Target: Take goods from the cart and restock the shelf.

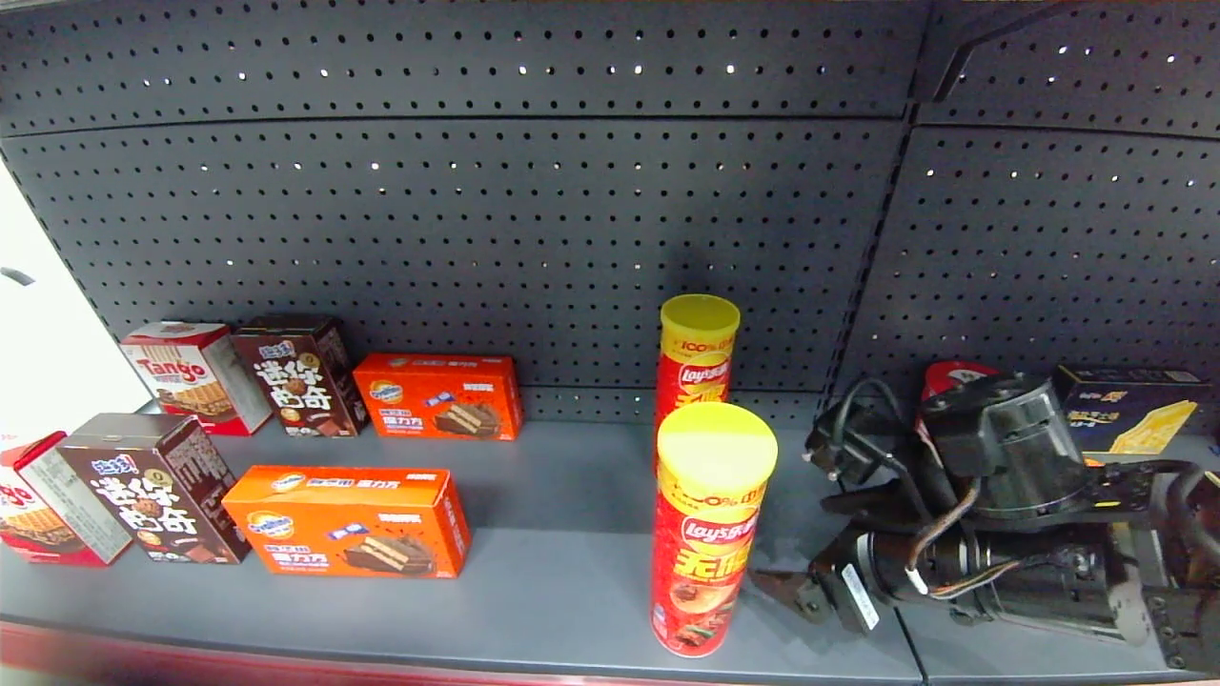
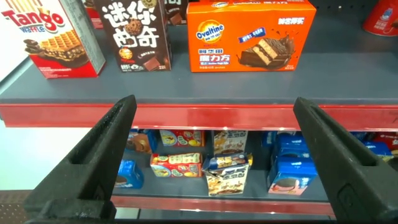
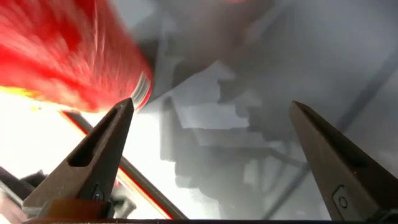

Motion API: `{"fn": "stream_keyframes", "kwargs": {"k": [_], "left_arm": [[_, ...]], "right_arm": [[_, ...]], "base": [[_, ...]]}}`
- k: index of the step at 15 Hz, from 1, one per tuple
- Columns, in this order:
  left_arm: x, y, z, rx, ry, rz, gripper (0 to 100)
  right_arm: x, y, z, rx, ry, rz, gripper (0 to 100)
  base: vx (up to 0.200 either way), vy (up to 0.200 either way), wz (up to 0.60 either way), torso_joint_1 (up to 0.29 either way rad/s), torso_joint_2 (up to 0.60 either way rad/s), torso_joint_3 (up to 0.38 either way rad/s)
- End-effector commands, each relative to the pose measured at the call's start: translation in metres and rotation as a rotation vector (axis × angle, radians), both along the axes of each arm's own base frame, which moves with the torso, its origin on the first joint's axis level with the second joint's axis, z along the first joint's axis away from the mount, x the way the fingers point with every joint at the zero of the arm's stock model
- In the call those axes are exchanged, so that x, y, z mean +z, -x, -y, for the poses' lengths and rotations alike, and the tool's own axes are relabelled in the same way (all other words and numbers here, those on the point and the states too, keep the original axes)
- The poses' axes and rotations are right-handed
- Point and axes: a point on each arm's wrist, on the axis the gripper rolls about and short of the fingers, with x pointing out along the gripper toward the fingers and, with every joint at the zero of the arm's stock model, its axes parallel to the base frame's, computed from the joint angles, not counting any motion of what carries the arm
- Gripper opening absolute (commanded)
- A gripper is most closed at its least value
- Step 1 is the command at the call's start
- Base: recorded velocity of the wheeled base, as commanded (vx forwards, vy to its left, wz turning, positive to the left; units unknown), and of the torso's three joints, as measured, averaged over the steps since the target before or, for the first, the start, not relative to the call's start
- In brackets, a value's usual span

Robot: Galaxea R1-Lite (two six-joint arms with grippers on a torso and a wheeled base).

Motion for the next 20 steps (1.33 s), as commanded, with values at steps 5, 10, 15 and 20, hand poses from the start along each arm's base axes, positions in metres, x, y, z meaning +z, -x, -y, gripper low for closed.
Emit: {"fn": "stream_keyframes", "kwargs": {"k": [5,10,15,20], "left_arm": [[-0.006,0.001,0.001,-0.032,0.006,0.002,100],[-0.015,0.003,0.001,-0.026,0.006,0.019,100],[-0.020,0.003,0.001,-0.026,0.003,0.001,100],[-0.026,0.001,0.001,-0.028,0.000,-0.017,100]], "right_arm": [[0.058,0.040,0.047,-0.146,-0.216,0.171,100],[0.064,0.070,0.105,-0.328,-0.261,0.279,100],[0.065,0.119,0.152,-0.525,-0.293,0.454,100],[0.033,0.164,0.167,-0.695,-0.287,0.548,100]], "base": [[0.000,0.000,0.00,0.000,0.00,0.000],[0.000,0.000,0.00,0.000,0.00,0.000],[0.000,0.000,0.00,0.000,0.00,0.000],[0.000,0.000,0.00,0.000,0.00,0.000]]}}
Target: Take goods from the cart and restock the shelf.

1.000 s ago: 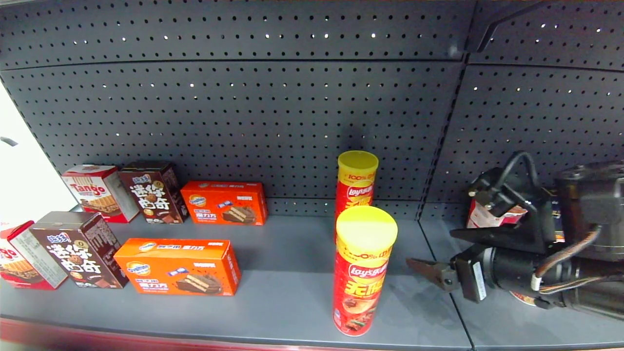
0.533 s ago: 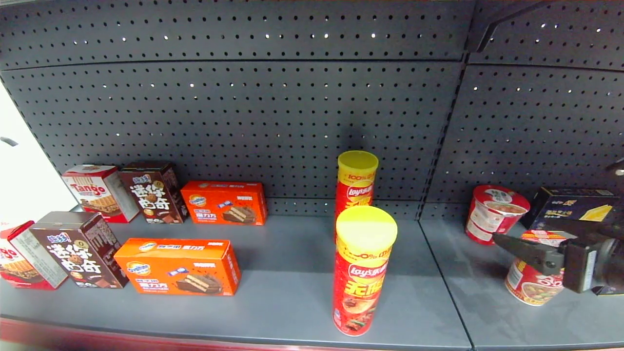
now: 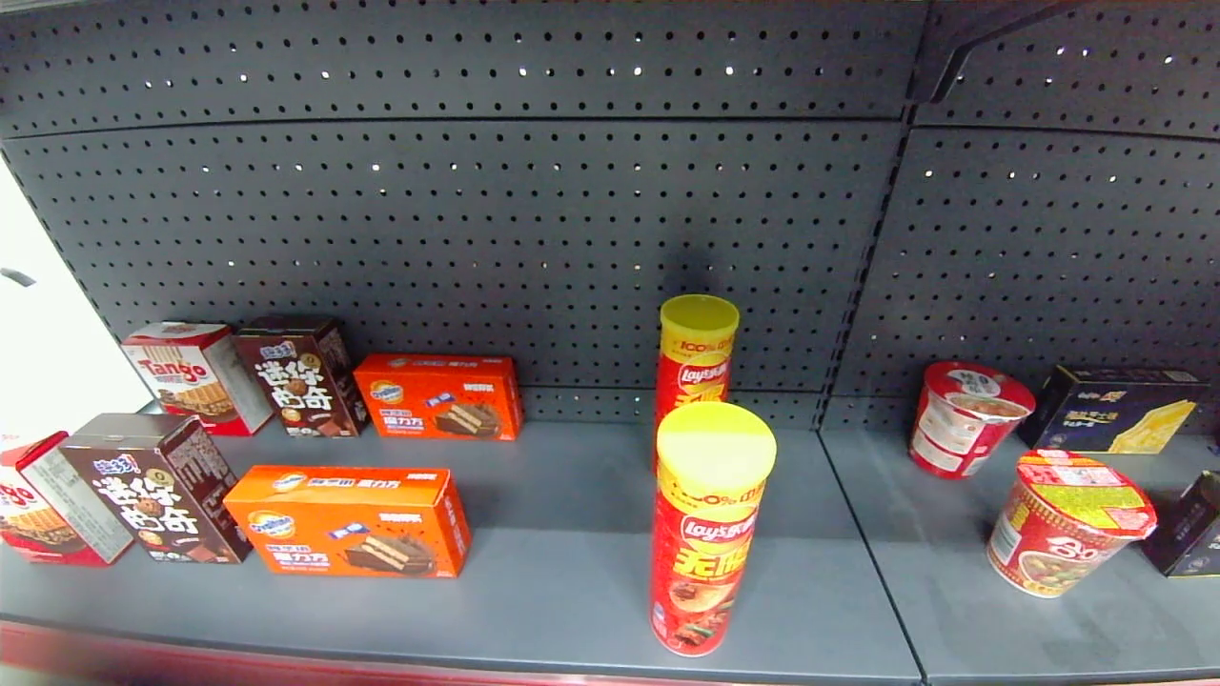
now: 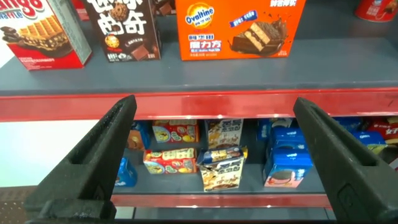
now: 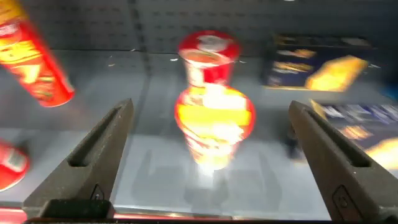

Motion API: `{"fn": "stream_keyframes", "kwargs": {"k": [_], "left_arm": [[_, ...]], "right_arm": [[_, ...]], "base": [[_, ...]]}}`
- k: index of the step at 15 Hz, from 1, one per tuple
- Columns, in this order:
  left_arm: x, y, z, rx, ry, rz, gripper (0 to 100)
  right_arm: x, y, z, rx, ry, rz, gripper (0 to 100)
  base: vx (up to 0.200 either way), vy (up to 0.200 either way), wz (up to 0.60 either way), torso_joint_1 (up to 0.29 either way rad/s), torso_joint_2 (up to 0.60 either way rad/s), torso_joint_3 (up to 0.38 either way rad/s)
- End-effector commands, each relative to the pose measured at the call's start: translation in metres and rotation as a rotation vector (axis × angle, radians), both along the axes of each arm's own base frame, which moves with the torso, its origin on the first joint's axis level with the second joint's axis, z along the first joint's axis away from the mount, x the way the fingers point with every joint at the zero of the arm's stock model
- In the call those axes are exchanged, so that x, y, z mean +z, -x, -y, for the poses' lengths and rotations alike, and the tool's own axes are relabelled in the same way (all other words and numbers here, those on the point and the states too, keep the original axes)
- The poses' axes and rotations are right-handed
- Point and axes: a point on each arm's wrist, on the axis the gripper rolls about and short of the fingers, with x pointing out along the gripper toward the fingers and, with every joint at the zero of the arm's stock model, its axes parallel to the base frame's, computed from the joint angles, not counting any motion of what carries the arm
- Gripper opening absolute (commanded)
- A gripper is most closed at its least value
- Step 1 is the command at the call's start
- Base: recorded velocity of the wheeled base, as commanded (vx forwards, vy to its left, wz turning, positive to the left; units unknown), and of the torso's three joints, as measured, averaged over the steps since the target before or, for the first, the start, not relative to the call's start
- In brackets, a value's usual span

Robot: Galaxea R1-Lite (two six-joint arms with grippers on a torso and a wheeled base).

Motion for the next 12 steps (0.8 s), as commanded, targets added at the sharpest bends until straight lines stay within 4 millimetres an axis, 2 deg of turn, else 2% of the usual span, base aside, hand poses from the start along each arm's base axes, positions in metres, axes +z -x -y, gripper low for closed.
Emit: {"fn": "stream_keyframes", "kwargs": {"k": [1,4,6,8,9,12], "left_arm": [[-0.002,-0.001,0.000,-0.001,-0.001,-0.004,100],[-0.002,-0.001,0.000,-0.001,-0.001,-0.004,100],[-0.002,-0.001,0.000,-0.004,0.000,-0.005,100],[-0.002,-0.001,0.000,-0.013,0.001,-0.002,100],[-0.002,-0.001,0.000,-0.011,0.001,-0.002,100],[-0.003,-0.001,0.000,-0.013,0.002,-0.002,100]], "right_arm": [[-0.024,0.036,0.007,-0.094,-0.008,0.072,100],[-0.056,0.059,0.009,-0.123,-0.009,0.118,100],[-0.062,0.063,0.009,-0.123,-0.009,0.121,100],[-0.093,0.079,0.006,-0.071,0.067,0.132,100],[-0.102,0.083,0.004,-0.058,0.091,0.129,100],[-0.114,0.083,0.004,-0.049,0.122,0.091,100]], "base": [[0.000,0.000,0.00,0.000,0.00,0.000],[0.000,0.000,0.00,0.000,0.00,0.000],[0.000,0.000,0.00,0.000,0.00,0.000],[0.000,0.000,0.00,0.000,0.00,0.000],[0.000,0.000,0.00,0.000,0.00,0.000],[0.000,0.000,0.00,0.000,0.00,0.000]]}}
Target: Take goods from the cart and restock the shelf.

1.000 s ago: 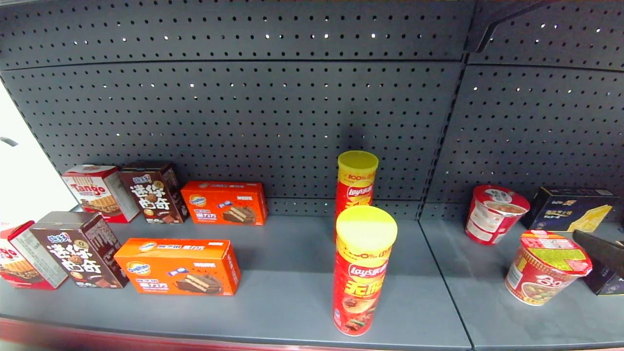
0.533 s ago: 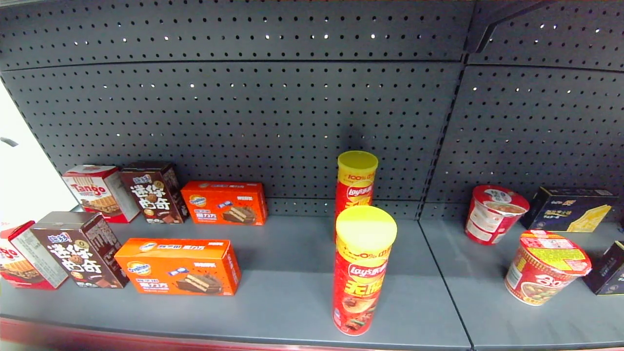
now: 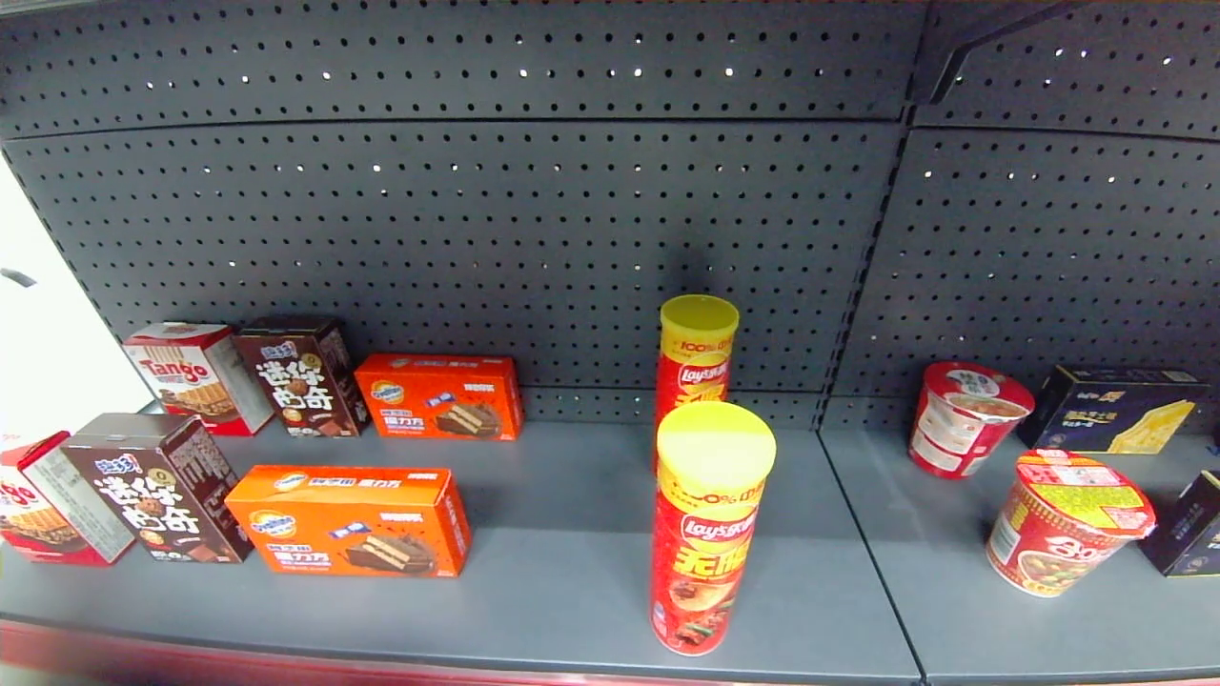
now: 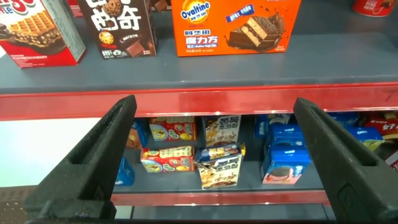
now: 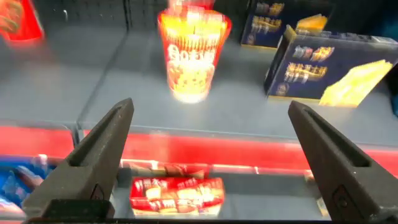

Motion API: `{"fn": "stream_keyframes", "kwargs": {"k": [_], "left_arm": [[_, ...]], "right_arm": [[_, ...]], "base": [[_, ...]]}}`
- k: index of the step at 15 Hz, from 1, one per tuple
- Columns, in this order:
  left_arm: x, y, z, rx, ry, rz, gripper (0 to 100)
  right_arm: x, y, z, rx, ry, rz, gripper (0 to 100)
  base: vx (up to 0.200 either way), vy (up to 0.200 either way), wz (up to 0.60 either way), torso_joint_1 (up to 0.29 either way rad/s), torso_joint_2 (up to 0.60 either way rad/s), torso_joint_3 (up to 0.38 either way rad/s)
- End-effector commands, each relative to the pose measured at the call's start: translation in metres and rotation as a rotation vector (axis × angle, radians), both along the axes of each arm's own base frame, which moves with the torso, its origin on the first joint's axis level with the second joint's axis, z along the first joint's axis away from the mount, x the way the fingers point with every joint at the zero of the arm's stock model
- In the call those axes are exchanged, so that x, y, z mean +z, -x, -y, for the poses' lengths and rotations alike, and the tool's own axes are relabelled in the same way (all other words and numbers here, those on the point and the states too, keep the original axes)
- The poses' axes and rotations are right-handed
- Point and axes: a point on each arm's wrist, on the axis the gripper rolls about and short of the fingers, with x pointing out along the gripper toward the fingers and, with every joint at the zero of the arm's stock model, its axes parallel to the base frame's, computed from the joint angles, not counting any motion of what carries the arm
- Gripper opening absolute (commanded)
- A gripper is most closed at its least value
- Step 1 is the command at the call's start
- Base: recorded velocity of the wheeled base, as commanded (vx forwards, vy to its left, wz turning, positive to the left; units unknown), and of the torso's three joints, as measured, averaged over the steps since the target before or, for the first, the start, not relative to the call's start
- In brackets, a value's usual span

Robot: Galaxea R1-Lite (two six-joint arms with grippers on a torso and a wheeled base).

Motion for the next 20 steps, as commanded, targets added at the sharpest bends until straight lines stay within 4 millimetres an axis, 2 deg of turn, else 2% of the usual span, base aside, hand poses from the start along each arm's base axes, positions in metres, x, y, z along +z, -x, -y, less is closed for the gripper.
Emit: {"fn": "stream_keyframes", "kwargs": {"k": [1,2,5,9,11,20], "left_arm": [[0.0001,0.0001,0.0000,0.001,0.002,0.001,100],[0.0001,0.0001,0.0000,-0.001,0.002,0.001,100],[0.0003,0.0001,0.0000,-0.002,0.004,0.003,100],[0.0003,-0.0001,0.0000,0.000,0.020,0.001,100],[0.0003,-0.0001,0.0000,0.000,0.023,0.001,100],[0.0003,-0.0001,-0.0001,0.001,0.020,0.001,100]], "right_arm": [[-0.0129,0.0032,-0.0006,-0.007,0.010,0.018,100],[-0.0207,0.0010,-0.0005,-0.005,0.021,0.003,100],[-0.0203,0.0011,-0.0018,0.055,0.037,0.005,100],[-0.0203,0.0011,-0.0018,0.059,0.046,0.005,100],[-0.0208,0.0010,-0.0019,0.059,0.068,0.001,100],[-0.0204,0.0011,-0.0019,0.062,0.059,0.003,100]], "base": [[0.000,0.000,0.00,0.000,0.00,0.000],[0.000,0.000,0.00,0.000,0.00,0.000],[0.000,0.000,0.00,0.000,0.00,0.000],[0.000,0.000,0.00,0.000,0.00,0.000],[0.000,0.000,-0.60,0.002,0.00,0.002],[0.000,0.000,0.00,0.000,0.00,0.000]]}}
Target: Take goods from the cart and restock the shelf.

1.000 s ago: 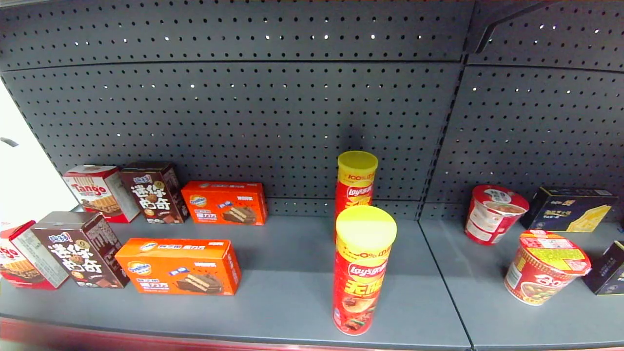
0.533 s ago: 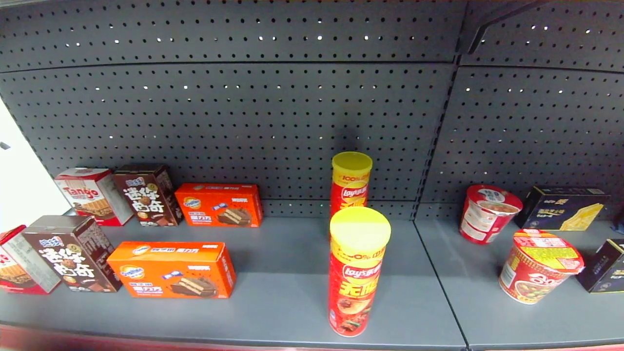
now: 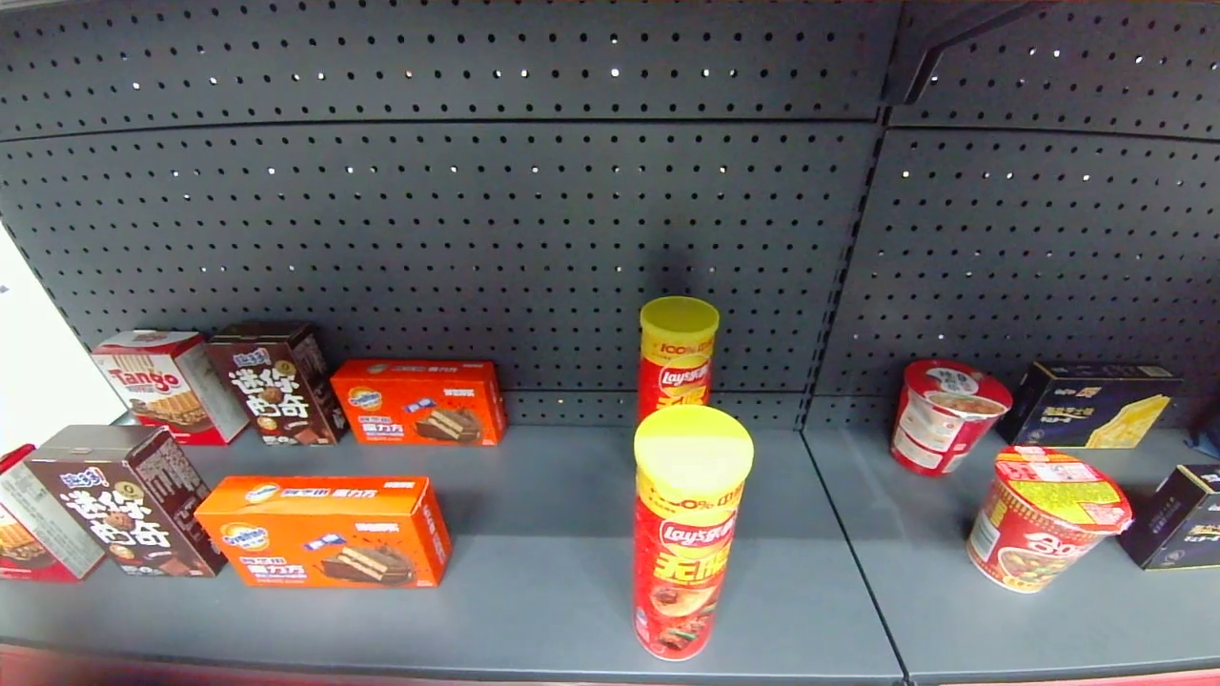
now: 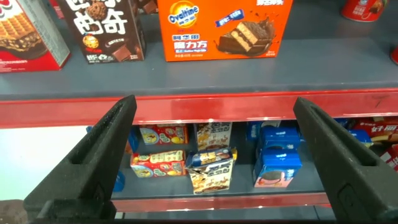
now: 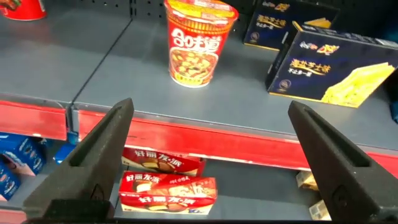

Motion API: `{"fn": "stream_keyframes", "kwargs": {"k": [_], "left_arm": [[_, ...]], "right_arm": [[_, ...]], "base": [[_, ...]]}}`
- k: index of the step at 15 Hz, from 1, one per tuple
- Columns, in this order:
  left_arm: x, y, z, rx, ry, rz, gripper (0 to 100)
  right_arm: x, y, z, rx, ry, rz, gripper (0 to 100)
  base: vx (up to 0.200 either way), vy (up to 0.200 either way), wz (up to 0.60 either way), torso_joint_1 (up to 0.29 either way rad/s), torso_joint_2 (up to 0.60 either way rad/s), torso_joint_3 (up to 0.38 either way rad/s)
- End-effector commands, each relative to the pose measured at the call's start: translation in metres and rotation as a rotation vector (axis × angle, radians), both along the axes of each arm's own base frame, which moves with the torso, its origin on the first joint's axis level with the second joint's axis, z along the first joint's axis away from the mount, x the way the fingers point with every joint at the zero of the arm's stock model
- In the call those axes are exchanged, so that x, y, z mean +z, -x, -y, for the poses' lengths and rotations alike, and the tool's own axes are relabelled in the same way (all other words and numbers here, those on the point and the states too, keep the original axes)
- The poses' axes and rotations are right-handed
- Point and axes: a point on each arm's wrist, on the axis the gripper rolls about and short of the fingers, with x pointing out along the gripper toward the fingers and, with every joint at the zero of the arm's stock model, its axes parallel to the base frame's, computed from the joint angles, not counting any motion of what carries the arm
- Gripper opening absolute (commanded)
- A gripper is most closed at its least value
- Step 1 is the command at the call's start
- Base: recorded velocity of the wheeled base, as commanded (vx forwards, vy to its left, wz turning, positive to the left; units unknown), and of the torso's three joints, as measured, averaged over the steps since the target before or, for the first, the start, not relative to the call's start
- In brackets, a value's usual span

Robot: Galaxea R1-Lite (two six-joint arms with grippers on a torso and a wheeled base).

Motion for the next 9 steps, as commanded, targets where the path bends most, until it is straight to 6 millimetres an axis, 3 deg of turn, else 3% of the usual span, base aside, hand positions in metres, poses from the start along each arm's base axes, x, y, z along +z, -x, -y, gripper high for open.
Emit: {"fn": "stream_keyframes", "kwargs": {"k": [1,9], "left_arm": [[0.0002,0.0000,0.0000,0.002,0.000,0.002,100],[-0.0004,0.0000,0.0000,0.002,-0.003,0.001,100]], "right_arm": [[0.0001,-0.0005,0.0000,0.003,-0.002,-0.005,100],[-0.0002,-0.0005,-0.0002,0.012,-0.094,-0.006,100]], "base": [[0.000,0.000,0.00,0.000,0.00,0.000],[0.000,0.000,0.00,0.000,0.00,0.000]]}}
